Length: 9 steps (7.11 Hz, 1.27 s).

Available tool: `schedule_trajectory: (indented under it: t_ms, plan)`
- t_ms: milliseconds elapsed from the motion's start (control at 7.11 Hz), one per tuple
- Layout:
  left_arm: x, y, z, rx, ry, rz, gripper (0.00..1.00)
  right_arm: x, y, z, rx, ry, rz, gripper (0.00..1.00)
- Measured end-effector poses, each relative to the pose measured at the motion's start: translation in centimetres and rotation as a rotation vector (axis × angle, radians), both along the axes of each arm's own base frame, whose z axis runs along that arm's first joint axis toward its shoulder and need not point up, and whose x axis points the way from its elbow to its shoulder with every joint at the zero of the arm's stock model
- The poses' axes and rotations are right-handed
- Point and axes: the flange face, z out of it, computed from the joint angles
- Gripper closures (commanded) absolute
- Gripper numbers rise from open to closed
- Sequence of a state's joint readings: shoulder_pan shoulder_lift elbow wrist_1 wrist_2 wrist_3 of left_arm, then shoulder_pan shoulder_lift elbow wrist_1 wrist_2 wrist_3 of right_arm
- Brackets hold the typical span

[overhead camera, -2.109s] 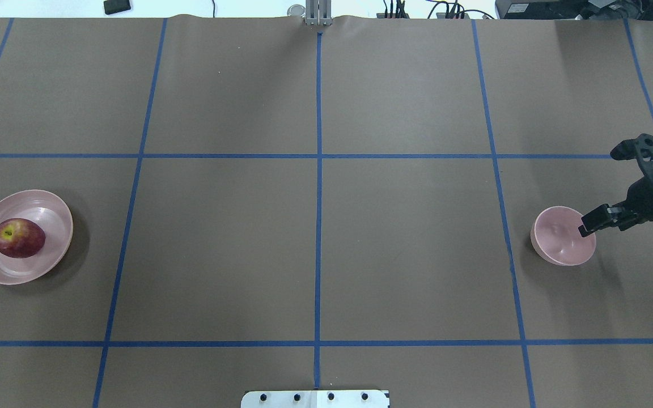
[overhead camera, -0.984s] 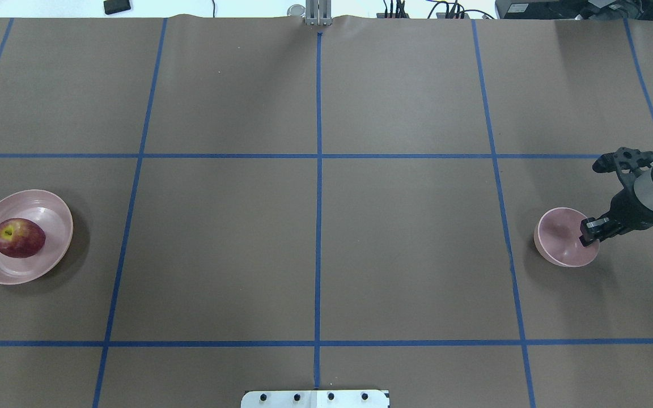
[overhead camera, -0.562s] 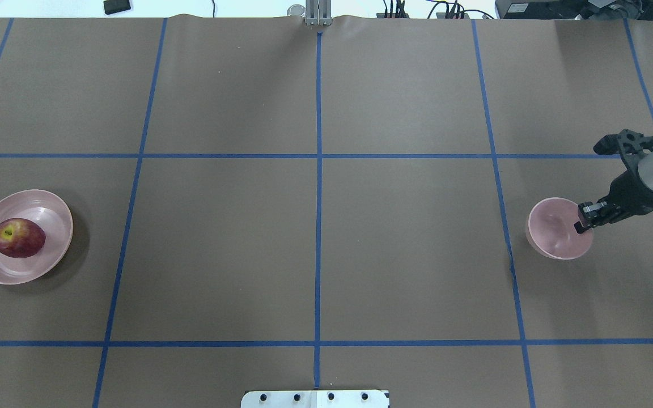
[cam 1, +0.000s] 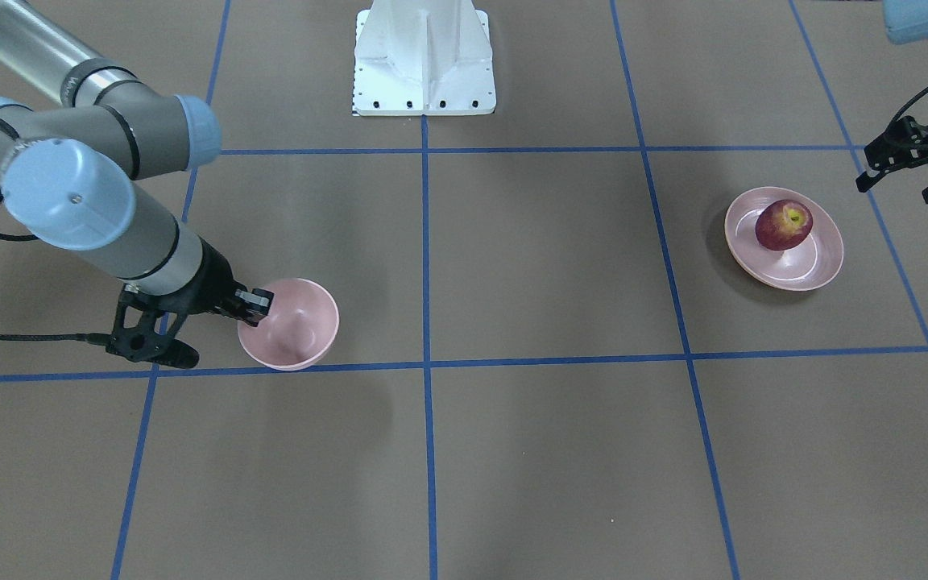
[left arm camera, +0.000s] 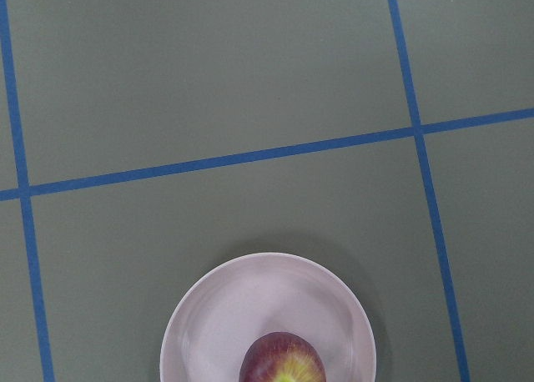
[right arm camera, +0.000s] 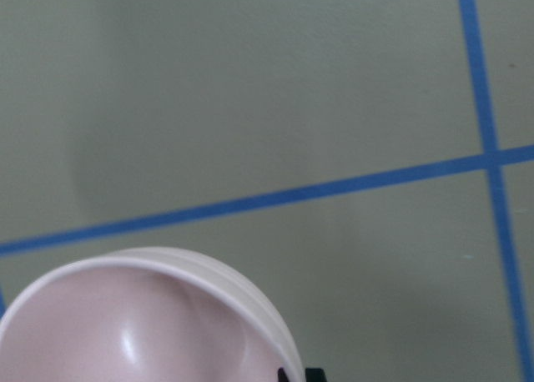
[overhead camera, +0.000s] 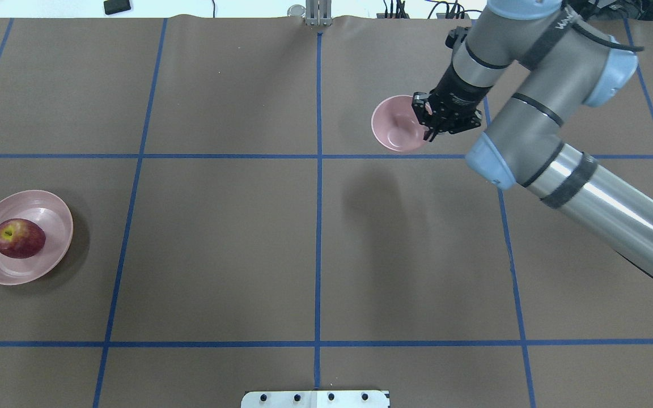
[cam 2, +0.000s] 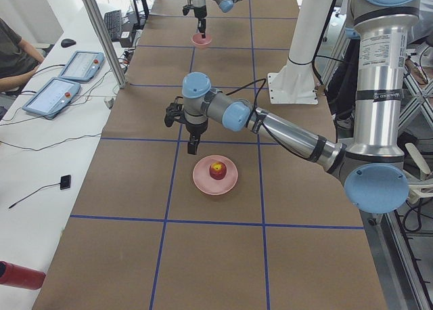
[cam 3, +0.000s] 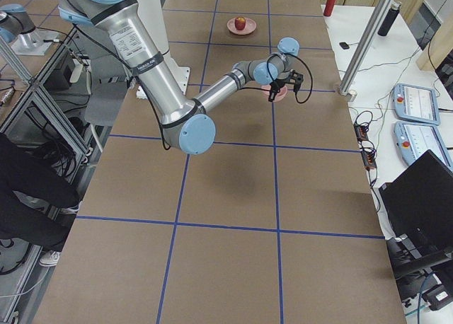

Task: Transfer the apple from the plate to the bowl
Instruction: 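Slide the pink bowl with the right gripper toward the table center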

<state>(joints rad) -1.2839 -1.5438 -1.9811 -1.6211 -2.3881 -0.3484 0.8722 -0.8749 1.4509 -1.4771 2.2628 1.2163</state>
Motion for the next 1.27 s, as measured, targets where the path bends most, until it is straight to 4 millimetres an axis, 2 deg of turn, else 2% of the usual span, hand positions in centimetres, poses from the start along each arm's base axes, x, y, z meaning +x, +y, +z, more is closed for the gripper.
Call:
schedule_trajectory:
  t_ms: [141,281,562,844,1266]
  plan:
    - [0.1,0.0,0.3,-0.008,0.006,0.004,0.02,-3.8,-0.8,-2.3,-0.007,0.006,0.017,1.00]
    - [0.1,0.0,0.3,-0.012,0.010,0.005,0.02,-6.8,-0.5,-3.7,-0.004,0.012,0.025,1.00]
    - [0.1,0.0,0.3,-0.017,0.011,0.001,0.02,-11.2,0.5,-4.4,-0.007,-0.006,0.040,1.00]
    - [0.1,-0.1,0.3,-0.018,0.008,-0.002,0.02,-13.2,1.5,-4.9,-0.025,-0.017,0.047,1.00]
    - [0.2,-0.1,0.3,-0.033,0.007,-0.014,0.02,-14.8,2.9,-5.1,-0.035,-0.020,0.032,1.00]
